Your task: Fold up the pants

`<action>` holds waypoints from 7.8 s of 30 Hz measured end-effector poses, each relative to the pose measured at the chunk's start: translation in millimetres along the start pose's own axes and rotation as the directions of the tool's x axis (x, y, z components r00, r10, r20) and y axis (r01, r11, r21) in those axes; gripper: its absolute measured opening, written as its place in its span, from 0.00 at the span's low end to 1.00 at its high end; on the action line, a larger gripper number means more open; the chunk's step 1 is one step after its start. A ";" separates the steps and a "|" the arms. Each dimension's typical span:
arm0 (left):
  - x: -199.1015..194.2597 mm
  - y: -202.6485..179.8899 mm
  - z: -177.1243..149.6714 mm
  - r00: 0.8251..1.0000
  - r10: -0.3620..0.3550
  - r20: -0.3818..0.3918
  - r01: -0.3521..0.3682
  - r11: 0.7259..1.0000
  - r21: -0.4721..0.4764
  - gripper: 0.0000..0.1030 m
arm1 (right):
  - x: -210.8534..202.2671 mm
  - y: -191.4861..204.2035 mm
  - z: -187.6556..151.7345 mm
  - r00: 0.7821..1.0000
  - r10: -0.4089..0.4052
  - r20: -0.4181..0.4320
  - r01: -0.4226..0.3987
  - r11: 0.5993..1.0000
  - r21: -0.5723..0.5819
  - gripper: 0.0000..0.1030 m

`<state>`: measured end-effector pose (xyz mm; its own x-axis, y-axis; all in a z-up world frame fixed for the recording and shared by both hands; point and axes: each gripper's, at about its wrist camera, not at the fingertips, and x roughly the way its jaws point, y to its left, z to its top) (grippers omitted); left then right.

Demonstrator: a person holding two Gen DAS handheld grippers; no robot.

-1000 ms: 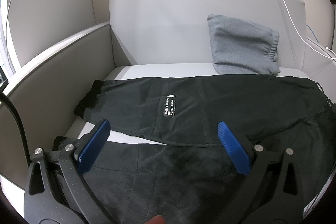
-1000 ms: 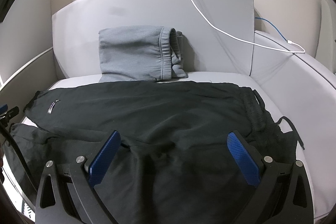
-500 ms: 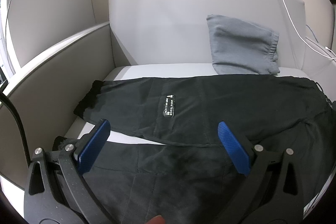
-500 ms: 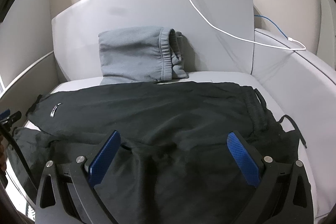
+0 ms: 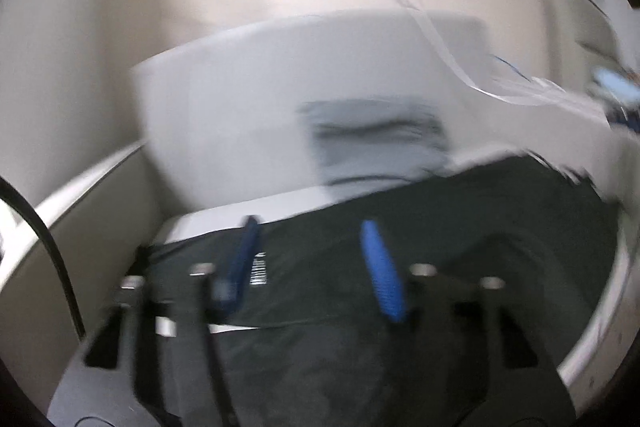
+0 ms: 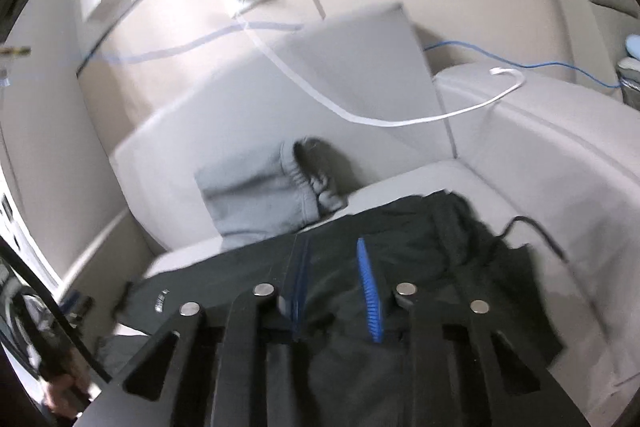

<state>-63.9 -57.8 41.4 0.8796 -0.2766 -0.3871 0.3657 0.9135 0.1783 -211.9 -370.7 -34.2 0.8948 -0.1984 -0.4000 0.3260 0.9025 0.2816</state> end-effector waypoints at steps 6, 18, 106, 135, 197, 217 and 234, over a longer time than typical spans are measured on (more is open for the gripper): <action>-28.0 -107.2 -26.0 0.980 -0.196 -0.004 0.182 0.898 0.401 0.25 | -56.1 -84.3 -13.8 0.998 0.002 -0.055 0.004 0.994 0.107 0.25; -60.8 -183.0 -114.0 0.940 -0.338 -0.057 0.284 0.675 0.681 0.24 | -1.4 -188.5 -114.8 0.971 0.014 -0.240 0.083 0.918 0.388 0.25; 147.8 -82.6 59.2 0.968 -0.093 -0.235 0.225 0.737 0.637 0.00 | 121.0 -121.7 58.1 0.995 -0.056 -0.082 0.090 0.863 0.497 0.10; 195.7 18.4 29.8 0.936 -0.208 -0.285 0.244 0.965 0.098 0.85 | 192.6 -131.4 58.1 0.956 -0.250 -0.151 0.289 0.881 0.375 0.80; 98.1 237.3 -53.7 0.592 0.006 -0.806 0.490 0.791 0.366 0.01 | 287.3 352.9 -114.1 0.700 0.106 -0.706 -0.690 -0.153 -0.707 0.01; 261.2 201.8 -36.6 0.661 0.349 -0.664 0.238 0.742 0.627 0.01 | 368.2 337.5 -95.2 0.871 -0.053 -0.488 -0.483 0.079 -0.872 0.01; 230.0 218.2 -18.9 0.786 0.143 -0.602 -0.001 0.973 0.230 0.96 | 321.3 336.1 -83.4 0.968 0.002 -0.249 -0.244 0.214 -0.946 0.98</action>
<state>212.5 83.5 -25.9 0.5605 0.0925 -0.8230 0.4248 0.8209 0.3816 159.7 -99.2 -140.8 0.7910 -0.0949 -0.6044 -0.4375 0.6028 -0.6672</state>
